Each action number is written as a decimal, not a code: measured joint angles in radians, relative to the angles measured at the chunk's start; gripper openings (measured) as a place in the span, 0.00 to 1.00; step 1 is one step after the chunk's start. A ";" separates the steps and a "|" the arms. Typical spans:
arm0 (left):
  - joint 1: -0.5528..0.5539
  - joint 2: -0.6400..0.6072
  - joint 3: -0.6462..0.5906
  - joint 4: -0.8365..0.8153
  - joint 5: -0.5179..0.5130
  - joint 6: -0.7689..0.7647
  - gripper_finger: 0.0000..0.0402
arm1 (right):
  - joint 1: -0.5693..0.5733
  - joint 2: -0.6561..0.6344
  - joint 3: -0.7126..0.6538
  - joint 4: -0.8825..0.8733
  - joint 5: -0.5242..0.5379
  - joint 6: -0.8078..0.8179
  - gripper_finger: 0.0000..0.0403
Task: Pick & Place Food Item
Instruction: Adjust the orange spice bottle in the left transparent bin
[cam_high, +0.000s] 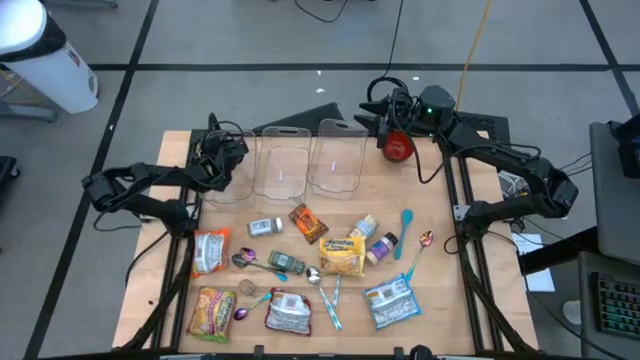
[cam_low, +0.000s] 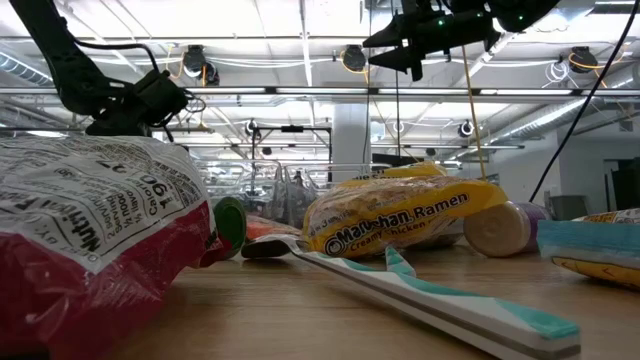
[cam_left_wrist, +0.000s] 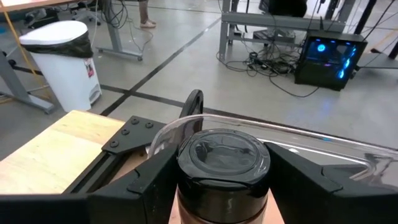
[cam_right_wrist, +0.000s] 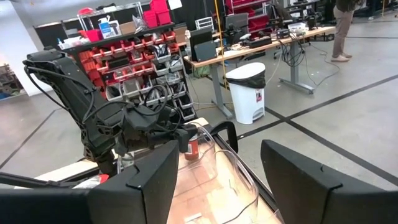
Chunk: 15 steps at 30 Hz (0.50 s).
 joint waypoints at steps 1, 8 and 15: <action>0.000 0.000 0.000 0.000 0.000 0.000 0.58 | 0.000 0.000 0.000 0.000 0.000 0.000 0.54; 0.004 0.000 0.000 0.000 0.026 -0.002 0.59 | 0.000 0.000 0.000 0.000 0.000 0.000 0.54; 0.022 0.000 0.000 0.000 0.068 -0.002 0.59 | 0.000 0.000 0.000 0.000 0.000 0.000 0.54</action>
